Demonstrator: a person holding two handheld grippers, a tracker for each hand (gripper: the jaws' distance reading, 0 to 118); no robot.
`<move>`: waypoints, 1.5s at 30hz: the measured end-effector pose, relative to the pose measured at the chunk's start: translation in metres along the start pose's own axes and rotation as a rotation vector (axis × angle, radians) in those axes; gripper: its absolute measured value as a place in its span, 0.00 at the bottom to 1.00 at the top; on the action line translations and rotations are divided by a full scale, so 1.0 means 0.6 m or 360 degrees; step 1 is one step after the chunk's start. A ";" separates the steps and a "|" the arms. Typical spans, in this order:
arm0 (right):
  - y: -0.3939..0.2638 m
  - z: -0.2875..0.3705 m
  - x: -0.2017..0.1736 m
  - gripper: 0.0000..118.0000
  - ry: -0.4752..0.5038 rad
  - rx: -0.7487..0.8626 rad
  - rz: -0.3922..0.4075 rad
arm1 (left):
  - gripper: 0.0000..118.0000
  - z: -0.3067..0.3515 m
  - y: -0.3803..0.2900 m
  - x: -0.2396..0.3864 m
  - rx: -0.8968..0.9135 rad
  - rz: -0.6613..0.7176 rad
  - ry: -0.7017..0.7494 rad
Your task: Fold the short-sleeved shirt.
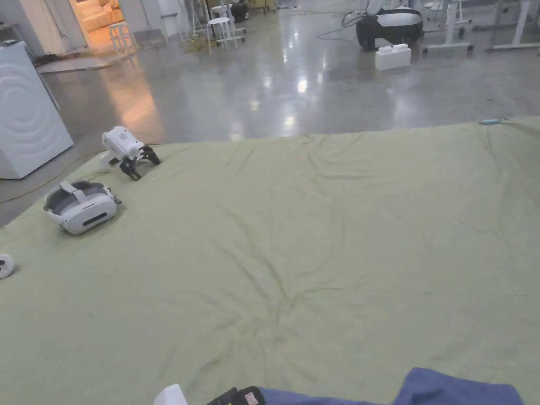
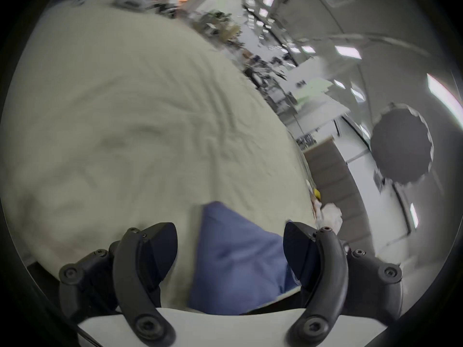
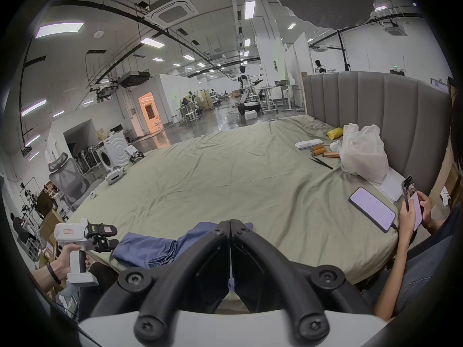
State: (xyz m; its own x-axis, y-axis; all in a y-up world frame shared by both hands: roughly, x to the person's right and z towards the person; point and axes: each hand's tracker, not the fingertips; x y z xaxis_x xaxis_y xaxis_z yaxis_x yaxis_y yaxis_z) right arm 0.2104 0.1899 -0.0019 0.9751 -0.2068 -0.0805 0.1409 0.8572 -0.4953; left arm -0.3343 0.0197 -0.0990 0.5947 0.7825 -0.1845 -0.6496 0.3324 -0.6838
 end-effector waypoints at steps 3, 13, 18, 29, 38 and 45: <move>0.000 0.004 -0.005 0.00 0.0002 -0.0015 0.0007 | 0.64 -0.035 -0.019 -0.020 0.0003 0.0184 -0.0189; 0.012 0.003 0.001 0.00 0.0006 0.0012 -0.0043 | 0.09 0.050 0.004 0.034 0.0156 0.0073 -0.0057; 0.007 -0.007 0.004 0.00 0.0041 0.0002 -0.0057 | 0.10 0.141 0.051 0.145 0.0259 -0.0440 0.0280; -0.004 0.032 0.015 0.00 -0.0012 0.0021 -0.0095 | 0.10 -0.132 -0.155 0.353 -0.0188 -0.0948 0.0140; -0.046 0.031 0.065 0.00 -0.0085 -0.0023 -0.0152 | 0.60 -0.170 -0.164 0.341 -0.0364 -0.0756 -0.0139; -0.066 0.020 0.082 0.00 -0.0073 -0.0061 -0.0201 | 0.02 -0.140 -0.130 0.282 -0.0158 -0.0535 -0.0079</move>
State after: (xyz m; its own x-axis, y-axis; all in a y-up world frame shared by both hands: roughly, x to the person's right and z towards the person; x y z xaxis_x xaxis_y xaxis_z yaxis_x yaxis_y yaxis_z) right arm 0.2550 0.1516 0.0241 0.9569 -0.2894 0.0238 0.2573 0.8070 -0.5316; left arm -0.1431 0.0818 -0.1363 0.7423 0.6633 0.0953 -0.3707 0.5248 -0.7663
